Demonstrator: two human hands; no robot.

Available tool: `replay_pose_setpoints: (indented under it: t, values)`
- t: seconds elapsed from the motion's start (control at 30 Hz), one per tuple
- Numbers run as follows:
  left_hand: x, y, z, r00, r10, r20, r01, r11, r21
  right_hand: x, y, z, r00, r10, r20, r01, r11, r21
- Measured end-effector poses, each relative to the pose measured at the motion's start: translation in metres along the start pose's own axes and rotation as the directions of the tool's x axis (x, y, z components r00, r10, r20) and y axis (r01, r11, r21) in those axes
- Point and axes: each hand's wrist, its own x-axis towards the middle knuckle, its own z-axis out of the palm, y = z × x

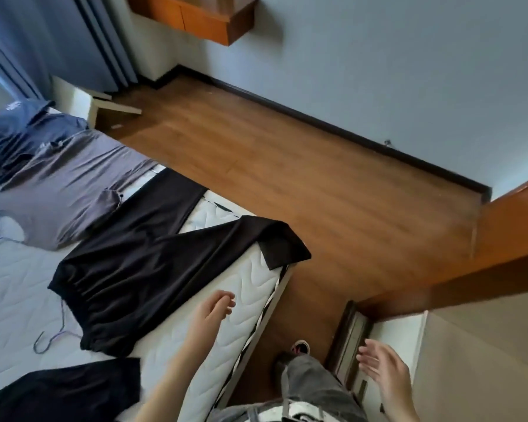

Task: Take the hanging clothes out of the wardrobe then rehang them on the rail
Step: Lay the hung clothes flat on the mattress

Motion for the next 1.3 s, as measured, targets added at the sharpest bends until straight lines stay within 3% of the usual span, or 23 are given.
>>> replay_pose_setpoints:
  t: [0.37,0.6,0.8,1.07,1.2,1.3]
  values:
    - [0.087,0.066,0.080,0.976,-0.164,-0.144,0.172,0.984,0.046,0.192,-0.200,0.028,0.966,-0.172,0.192,0.185,0.981,-0.051]
    - [0.217,0.107,0.130,0.935,-0.252,-0.248,0.251,0.967,-0.038,0.331,-0.294,0.076,0.956,-0.141,0.258,0.178,0.976,-0.128]
    - [0.371,0.230,0.188,0.967,-0.180,-0.182,0.164,0.981,-0.101,0.430,-0.410,0.109,0.934,-0.147,0.324,0.231,0.944,-0.237]
    - [0.526,0.363,0.211,0.963,-0.043,-0.265,0.019,0.996,-0.090,0.572,-0.551,0.194,0.895,-0.158,0.416,0.302,0.903,-0.306]
    - [0.586,0.384,0.202,0.891,-0.096,-0.443,0.033,0.989,-0.147,0.641,-0.622,0.289,0.823,-0.117,0.556,0.362,0.862,-0.354]
    - [0.608,0.398,0.194,0.780,-0.198,-0.594,0.045,0.964,-0.263,0.669,-0.675,0.376,0.691,-0.046,0.722,0.473,0.784,-0.403]
